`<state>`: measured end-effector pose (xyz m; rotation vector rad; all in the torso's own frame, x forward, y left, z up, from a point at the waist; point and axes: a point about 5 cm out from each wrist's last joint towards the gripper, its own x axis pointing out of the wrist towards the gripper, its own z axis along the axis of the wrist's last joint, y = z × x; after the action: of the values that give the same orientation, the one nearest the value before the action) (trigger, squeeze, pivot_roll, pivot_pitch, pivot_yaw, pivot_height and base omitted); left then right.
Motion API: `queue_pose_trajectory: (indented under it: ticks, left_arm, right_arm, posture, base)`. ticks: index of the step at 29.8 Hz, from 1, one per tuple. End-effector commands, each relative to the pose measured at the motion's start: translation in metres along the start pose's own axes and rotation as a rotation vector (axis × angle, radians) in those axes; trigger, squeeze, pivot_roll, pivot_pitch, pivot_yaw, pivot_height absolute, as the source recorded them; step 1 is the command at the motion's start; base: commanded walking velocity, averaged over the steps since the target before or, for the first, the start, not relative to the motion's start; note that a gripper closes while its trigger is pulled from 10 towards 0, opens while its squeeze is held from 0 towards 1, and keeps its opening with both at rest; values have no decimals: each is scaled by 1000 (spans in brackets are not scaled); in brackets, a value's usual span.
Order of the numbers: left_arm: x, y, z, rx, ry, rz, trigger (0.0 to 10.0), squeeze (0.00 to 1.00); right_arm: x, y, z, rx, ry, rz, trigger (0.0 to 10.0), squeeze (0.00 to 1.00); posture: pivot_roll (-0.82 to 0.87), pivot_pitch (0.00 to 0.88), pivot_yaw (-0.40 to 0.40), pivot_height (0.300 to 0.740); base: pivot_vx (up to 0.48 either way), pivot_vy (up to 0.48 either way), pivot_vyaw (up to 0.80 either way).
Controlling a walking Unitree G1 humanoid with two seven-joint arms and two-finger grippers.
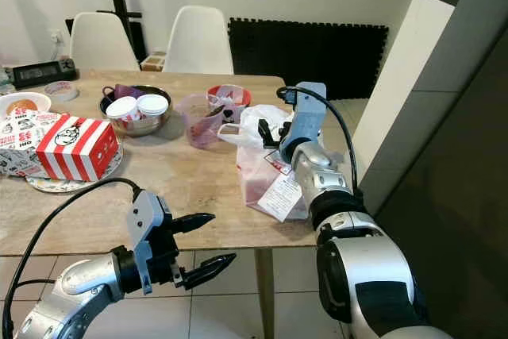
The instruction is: Restocking fridge
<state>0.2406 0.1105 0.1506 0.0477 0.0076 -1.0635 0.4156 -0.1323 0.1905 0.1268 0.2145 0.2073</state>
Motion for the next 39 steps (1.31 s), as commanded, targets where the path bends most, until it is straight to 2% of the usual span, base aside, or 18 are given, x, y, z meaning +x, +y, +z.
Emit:
queue_pose_trajectory:
  ticks: [1, 5, 7, 9, 13, 22, 25, 27, 30, 33, 39]
  left_arm:
    - [-3, -2, 0, 5, 15, -6, 10000, 0]
    - [-3, 1, 4, 23, 3, 20, 10000, 0]
    - [-3, 3, 6, 28, -5, 27, 10000, 0]
    - [0, 8, 18, 75, -63, 67, 10000, 0]
    - [1, 9, 23, 81, -86, 73, 10000, 0]
    - [-8, 19, 38, 140, -106, 138, 10000, 0]
    - [-12, 25, 47, 166, -140, 189, 10000, 0]
    - [-16, 28, 56, 188, -172, 221, 10000, 0]
    - [-18, 28, 60, 201, -176, 225, 10000, 0]
    - [-20, 28, 60, 204, -169, 224, 10000, 0]
    - [-20, 26, 62, 202, -170, 219, 10000, 0]
  right_arm:
    - [0, 0, 0, -13, -4, -9, 10000, 0]
    - [1, 2, 6, -95, -35, -37, 10000, 0]
    - [1, 1, 7, -105, -40, -44, 10000, 0]
    - [1, 0, 12, -124, -49, -68, 10000, 0]
    - [1, 0, 14, -131, -52, -76, 10000, 0]
    - [2, 1, 14, -71, -13, -126, 10000, 0]
    - [2, -1, 17, -59, -19, -151, 10000, 0]
    - [2, -3, 23, -34, -53, -164, 10000, 0]
    - [1, -3, 33, 4, -101, -152, 10000, 0]
    - [0, -5, 40, -26, -132, -178, 10000, 0]
    - [-3, -12, 58, -13, -211, -223, 10000, 0]
  posture:
    - [-16, 63, -93, 740]
    - [-7, 80, -98, 740]
    - [-4, 85, -101, 740]
    - [5, 106, -110, 740]
    - [5, 108, -110, 740]
    - [28, 167, -120, 740]
    - [36, 181, -120, 740]
    - [45, 195, -119, 740]
    - [48, 200, -116, 740]
    - [49, 204, -113, 740]
    - [50, 203, -109, 740]
  base:
    - [0, 0, 0]
    - [0, 0, 0]
    - [0, 0, 0]
    - [0, 0, 0]
    - [0, 0, 0]
    - [0, 0, 0]
    - [0, 0, 0]
    - [0, 0, 0]
    - [0, 0, 0]
    - [0, 0, 0]
    - [0, 0, 0]
